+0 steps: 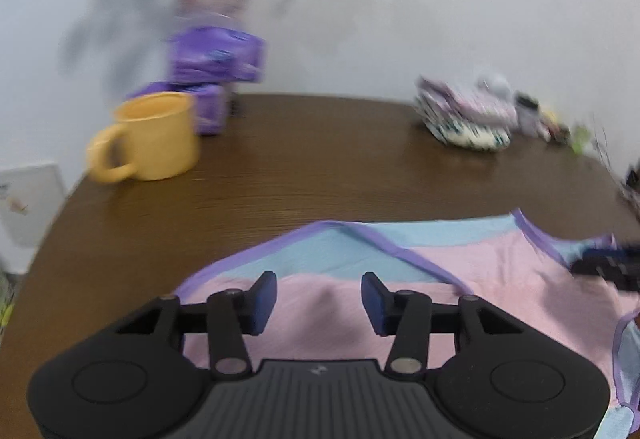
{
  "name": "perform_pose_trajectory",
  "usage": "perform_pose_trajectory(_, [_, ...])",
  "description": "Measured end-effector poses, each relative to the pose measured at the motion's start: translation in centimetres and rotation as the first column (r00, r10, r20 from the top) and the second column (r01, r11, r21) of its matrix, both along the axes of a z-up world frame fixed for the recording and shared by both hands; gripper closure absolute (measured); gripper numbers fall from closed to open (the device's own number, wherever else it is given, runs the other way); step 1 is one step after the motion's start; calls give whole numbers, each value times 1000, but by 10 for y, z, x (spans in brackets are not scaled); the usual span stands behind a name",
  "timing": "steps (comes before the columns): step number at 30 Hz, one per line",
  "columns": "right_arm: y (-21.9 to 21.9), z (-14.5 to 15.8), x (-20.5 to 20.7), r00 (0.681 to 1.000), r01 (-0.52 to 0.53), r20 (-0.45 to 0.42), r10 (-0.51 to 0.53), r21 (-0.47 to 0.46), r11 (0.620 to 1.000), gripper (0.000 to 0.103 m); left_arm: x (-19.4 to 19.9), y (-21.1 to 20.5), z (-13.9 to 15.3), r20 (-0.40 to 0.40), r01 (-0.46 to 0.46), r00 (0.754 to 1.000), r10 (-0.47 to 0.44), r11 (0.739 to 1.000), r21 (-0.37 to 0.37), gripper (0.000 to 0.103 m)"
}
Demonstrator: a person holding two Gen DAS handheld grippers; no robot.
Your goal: Fold clothes
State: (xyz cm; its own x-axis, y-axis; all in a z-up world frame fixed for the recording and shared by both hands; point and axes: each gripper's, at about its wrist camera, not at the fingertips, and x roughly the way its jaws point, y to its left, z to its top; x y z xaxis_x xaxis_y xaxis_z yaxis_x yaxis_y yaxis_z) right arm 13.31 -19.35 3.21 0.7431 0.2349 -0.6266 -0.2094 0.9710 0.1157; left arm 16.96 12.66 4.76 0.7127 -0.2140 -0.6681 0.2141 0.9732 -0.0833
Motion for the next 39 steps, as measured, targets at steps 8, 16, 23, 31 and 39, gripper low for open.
perform_pose_trajectory(8, [10, -13, 74, 996, 53, -76, -57, -44, 998, 64, 39, -43, -23, -13, 11, 1000, -9, 995, 102, 68])
perform_pose_trajectory(16, [9, -22, 103, 993, 56, -98, -61, -54, 997, 97, 64, -33, -30, -20, -57, 998, 59, 995, 85, 84])
perform_pose_trajectory(23, [16, -21, 137, 994, 39, -96, -48, -89, 995, 98, 75, -27, -31, -7, -114, 993, 114, 990, 83, 84])
perform_pose_trajectory(31, [21, -21, 169, 995, 15, -102, -23, -81, 997, 98, 86, -13, -29, -2, -158, 987, 158, 987, 31, 81])
perform_pose_trajectory(39, [-3, 17, 87, 997, -59, -38, 64, 114, 992, 78, 4, 12, 6, 54, -74, 996, 76, 997, -32, 51])
